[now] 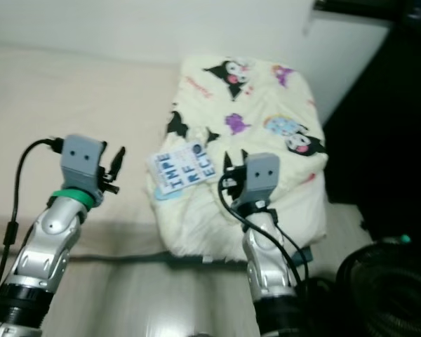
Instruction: Clean up the room
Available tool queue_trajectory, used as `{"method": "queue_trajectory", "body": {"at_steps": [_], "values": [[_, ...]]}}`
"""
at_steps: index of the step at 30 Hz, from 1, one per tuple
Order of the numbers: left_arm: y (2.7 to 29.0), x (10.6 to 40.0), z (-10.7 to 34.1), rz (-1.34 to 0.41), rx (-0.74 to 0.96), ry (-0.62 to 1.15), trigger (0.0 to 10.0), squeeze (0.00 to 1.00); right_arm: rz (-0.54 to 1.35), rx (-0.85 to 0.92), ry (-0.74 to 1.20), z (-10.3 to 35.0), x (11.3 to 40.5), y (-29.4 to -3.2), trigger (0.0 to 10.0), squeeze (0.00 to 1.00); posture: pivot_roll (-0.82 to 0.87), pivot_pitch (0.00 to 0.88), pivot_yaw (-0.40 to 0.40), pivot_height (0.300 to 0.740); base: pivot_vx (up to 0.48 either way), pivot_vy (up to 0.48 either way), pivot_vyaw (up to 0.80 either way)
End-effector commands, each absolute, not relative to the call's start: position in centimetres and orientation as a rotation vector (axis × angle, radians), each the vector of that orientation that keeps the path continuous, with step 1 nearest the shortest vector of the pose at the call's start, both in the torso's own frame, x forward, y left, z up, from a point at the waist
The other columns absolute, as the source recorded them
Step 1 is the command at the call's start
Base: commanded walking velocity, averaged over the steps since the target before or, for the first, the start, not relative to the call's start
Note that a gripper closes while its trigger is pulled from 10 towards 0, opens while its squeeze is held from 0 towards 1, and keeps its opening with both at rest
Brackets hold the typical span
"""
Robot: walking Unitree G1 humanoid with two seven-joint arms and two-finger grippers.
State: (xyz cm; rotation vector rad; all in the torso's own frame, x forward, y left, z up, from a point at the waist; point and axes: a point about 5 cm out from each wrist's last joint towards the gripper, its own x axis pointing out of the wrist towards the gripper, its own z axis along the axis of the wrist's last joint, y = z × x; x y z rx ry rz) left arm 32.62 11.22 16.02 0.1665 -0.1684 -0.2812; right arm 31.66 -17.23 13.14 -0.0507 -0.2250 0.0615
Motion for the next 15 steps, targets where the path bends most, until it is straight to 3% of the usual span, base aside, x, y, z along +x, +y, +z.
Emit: {"method": "queue_trajectory", "body": {"at_steps": [1,15], "values": [[12.54,32.54,15.5,-0.242,0.18,-0.146,10.0,0.0,0.09,-0.037,-0.236,13.39,31.82,-16.12,10.0,0.0,0.03,0.012,0.008,0.74,0.319,0.0,0.0],[12.6,32.63,15.39,-0.233,0.171,-0.136,10.0,0.0,0.092,-0.037,-0.231,13.26,31.8,-16.12,10.0,0.0,0.03,0.013,0.009,0.74,0.023,0.0,0.0]]}}
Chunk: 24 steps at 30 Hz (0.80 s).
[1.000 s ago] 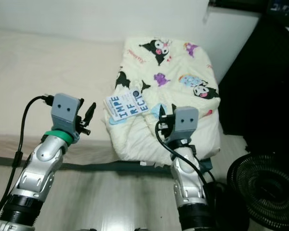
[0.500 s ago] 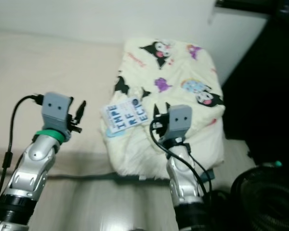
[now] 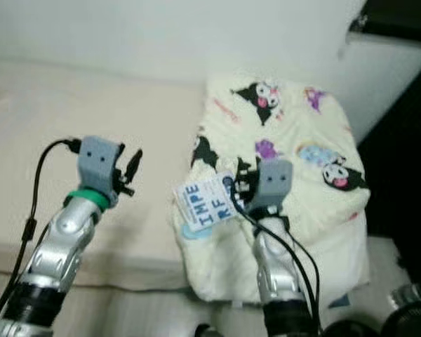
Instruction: Clean up the room
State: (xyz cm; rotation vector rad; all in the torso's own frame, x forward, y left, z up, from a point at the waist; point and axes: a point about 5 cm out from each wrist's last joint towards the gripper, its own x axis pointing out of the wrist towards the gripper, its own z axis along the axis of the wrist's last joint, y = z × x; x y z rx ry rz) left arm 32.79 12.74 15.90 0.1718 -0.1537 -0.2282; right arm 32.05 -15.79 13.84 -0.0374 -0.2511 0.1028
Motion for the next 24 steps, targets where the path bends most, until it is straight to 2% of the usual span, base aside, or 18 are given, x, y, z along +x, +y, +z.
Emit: {"method": "queue_trajectory", "body": {"at_steps": [1,14,24], "values": [[12.6,32.6,15.4,-0.233,0.171,-0.136,10.0,0.0,0.092,-0.037,-0.231,13.3,31.8,-16.1,10.0,0.0,0.03,0.013,0.009,0.74,0.0,0.0,0.0],[12.0,32.1,14.5,-0.293,0.178,-0.104,10.0,0.0,0.068,-0.022,-0.18,12.2,31.7,-16.1,10.0,0.0,0.03,0.021,0.013,0.74,0.0,0.0,0.0],[12.1,32.0,14.3,-0.292,0.185,-0.092,10.0,0.0,0.055,0.0,-0.16,11.8,31.6,-16.2,10.0,0.0,0.03,0.034,0.019,0.705,0.0,0.0,0.0]]}}
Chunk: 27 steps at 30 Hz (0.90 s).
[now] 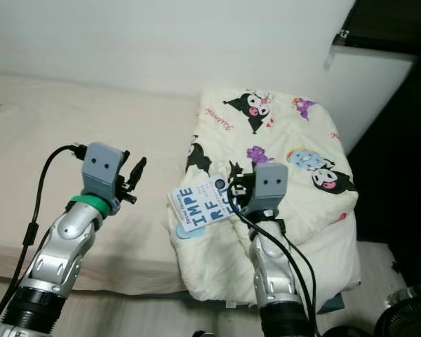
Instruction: Clean up the room
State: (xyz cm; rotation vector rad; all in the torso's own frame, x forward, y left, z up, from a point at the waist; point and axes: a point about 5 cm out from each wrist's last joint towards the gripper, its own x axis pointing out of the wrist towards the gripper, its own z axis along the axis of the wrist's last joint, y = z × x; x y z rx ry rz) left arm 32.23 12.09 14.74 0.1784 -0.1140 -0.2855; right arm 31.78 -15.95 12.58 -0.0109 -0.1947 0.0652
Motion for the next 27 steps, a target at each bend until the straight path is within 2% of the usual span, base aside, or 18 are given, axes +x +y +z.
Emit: {"method": "queue_trajectory", "body": {"at_steps": [1,27], "values": [[12.07,32.01,14.32,-0.292,0.185,-0.092,10.0,0.0,0.055,0.0,-0.16,11.82,31.57,-16.21,10.0,0.0,0.03,0.034,0.019,0.705,0.0,0.0,0.0],[12.26,31.67,14.15,-0.289,0.187,-0.081,10.0,0.0,0.056,0.009,-0.149,11.48,31.24,-16.04,10.0,0.0,0.03,0.053,0.023,0.62,0.0,0.0,0.0]]}}
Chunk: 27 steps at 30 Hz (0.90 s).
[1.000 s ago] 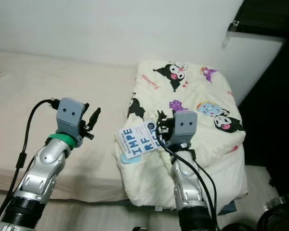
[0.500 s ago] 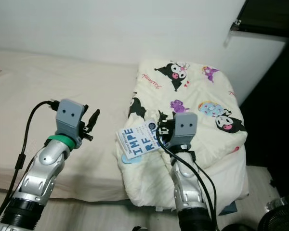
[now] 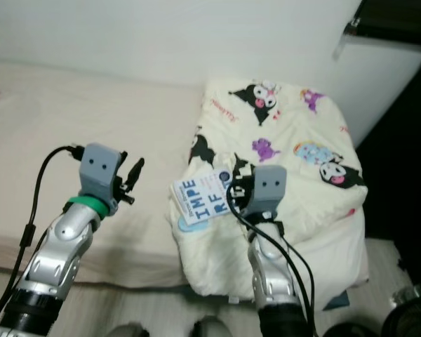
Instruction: Clean up the room
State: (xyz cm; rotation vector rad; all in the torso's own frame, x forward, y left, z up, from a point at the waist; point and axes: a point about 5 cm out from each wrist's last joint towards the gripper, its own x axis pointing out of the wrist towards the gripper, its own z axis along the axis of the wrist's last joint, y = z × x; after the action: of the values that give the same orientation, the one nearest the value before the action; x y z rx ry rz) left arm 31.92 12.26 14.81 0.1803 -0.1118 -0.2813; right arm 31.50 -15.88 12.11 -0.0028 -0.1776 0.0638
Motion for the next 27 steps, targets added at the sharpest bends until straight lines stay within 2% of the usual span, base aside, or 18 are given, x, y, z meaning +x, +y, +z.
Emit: {"method": "queue_trajectory", "body": {"at_steps": [1,21,27], "values": [[12.3,31.7,14.1,-0.289,0.187,-0.08,10.0,0.0,0.056,0.009,-0.149,11.5,31.2,-16.0,10.0,0.0,0.03,0.055,0.024,0.61,0.0,0.0,0.0],[12.6,31.2,14.0,-0.296,0.2,-0.065,10.0,0.0,-0.01,0.121,-0.102,10.6,31.0,-16.6,10.0,0.0,0.04,0.089,0.041,0.605,0.0,0.0,0.0],[12.9,30.8,13.8,-0.3,0.21,-0.053,10.0,0.0,-0.017,0.086,-0.058,9.6,30.8,-17.0,10.0,0.0,0.05,0.104,0.043,0.595,0.0,0.0,0.0]]}}
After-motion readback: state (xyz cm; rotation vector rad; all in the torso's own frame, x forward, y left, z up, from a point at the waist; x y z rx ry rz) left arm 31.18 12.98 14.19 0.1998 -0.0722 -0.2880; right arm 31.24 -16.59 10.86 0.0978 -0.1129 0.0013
